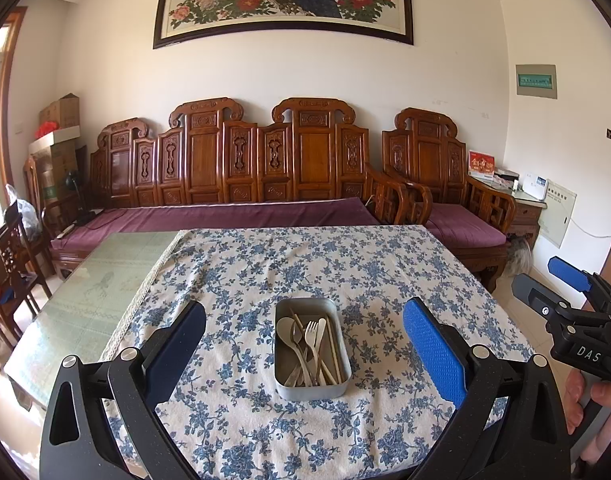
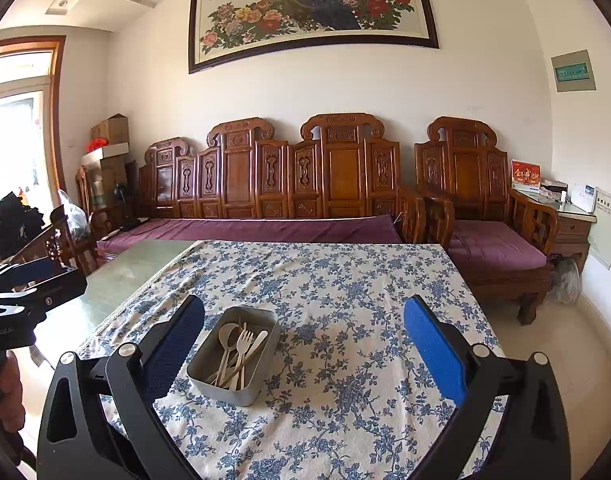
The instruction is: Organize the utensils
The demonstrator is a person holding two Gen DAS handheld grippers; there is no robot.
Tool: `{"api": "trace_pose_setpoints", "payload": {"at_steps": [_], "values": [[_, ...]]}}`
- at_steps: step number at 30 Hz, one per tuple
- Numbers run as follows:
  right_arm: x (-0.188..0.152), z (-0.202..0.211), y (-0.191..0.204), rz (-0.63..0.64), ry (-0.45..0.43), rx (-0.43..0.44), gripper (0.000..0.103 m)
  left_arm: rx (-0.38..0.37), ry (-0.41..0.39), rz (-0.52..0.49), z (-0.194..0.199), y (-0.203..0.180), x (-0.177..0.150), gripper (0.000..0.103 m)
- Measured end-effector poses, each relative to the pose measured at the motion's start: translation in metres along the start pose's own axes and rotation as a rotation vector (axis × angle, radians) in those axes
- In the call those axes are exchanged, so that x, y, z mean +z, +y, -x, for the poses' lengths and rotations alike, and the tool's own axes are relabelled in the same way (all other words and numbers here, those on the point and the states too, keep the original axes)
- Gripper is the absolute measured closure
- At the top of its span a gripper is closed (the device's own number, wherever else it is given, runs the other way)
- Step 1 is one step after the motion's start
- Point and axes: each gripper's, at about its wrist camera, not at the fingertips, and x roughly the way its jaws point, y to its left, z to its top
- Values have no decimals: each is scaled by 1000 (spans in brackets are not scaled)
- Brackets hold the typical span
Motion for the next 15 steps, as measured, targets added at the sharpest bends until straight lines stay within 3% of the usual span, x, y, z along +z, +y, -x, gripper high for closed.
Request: {"api": "trace_pose_setpoints", "payload": {"at_steps": [15], "values": [[0,0,0,0,0,0,3,1,-4,0,1,-2,1,8]]}}
